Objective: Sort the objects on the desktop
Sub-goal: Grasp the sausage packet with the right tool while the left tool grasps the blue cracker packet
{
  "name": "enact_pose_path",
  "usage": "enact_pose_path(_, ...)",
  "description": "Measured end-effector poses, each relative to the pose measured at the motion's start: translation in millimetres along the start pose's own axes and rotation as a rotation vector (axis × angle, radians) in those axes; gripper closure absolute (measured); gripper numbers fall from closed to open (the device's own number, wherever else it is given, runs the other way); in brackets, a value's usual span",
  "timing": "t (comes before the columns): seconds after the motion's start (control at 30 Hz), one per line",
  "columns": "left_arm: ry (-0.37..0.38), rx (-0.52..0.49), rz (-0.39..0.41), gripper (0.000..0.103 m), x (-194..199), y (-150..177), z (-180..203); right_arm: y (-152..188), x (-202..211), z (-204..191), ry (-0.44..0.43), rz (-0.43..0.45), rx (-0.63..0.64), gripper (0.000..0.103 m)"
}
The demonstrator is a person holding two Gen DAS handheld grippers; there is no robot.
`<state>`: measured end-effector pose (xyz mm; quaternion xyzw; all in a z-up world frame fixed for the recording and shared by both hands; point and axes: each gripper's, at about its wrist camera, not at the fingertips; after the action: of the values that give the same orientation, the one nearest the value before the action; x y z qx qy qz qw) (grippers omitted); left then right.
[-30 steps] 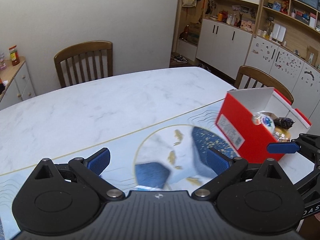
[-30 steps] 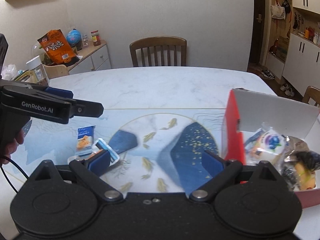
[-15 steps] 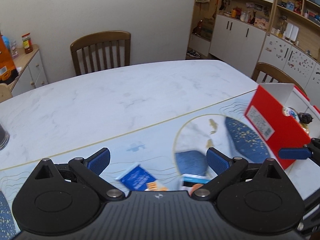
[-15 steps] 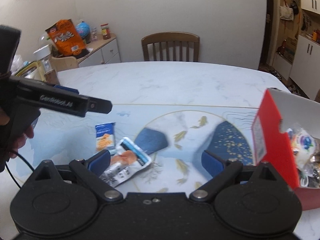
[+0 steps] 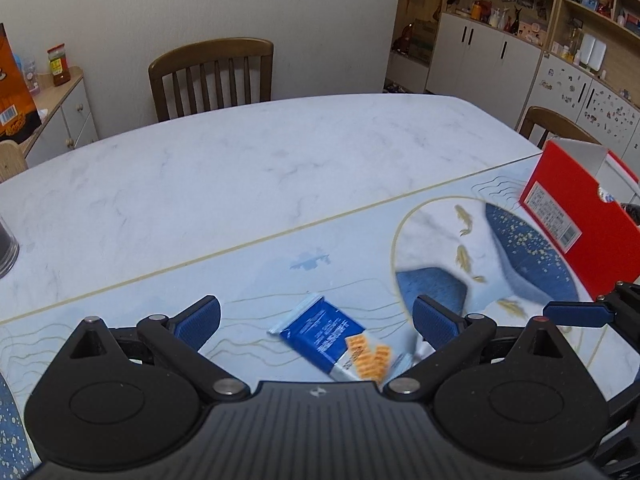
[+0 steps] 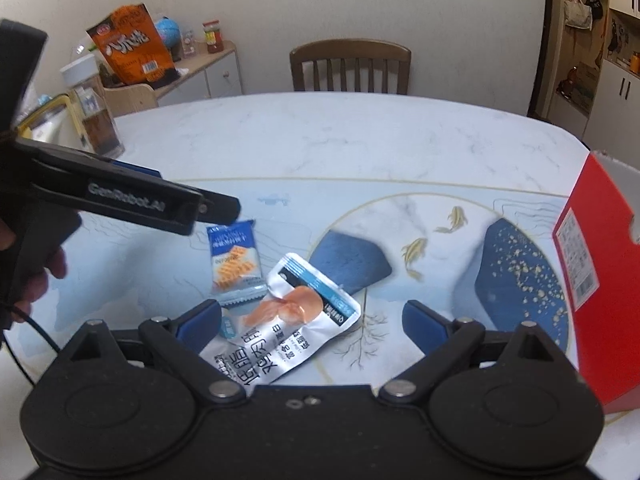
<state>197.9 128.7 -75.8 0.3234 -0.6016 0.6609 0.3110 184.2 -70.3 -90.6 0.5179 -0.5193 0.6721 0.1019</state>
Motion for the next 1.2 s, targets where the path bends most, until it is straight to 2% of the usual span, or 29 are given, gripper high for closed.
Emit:
enact_pose_path(0.57,-0.003,0.015,-0.019,0.0,-12.0,5.9,-16.1,0.4,-41.3,-6.1,0.047,-0.076,-0.058,0.009)
enact_pose_path(0.77,0.0,0.009,-0.029,0.0,-16.2,9.2,-15.3,1.1,-43.9,-4.6,0.041,-0.07,-0.054,0.016)
enact_pose_path(0.87,0.004,0.0,-0.036,0.0,-19.0,11.4,-12.4,0.9,-43.5,-2.9,0.048,-0.059,-0.03,0.028)
enact_pose_path(1.03,0.005,-0.015,-0.047,0.0,-24.5,11.8,-5.0,0.4,-40.9,6.6,0.026,-0.054,-0.016,0.037)
enact_pose_path(1.2,-0.006,-0.014,-0.069,0.0,-31.9,13.3,2.5,1.2,-37.5,18.3,0.023,-0.057,-0.027,0.039)
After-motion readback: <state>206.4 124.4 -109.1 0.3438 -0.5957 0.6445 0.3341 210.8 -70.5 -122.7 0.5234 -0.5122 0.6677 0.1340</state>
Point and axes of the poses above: each gripper's, at about its wrist camera, not at the fingertips, and x roughly against the way its jaws point, z to its right, y to its underside, and after that the axes turned 7 degrees about -z, right-handed
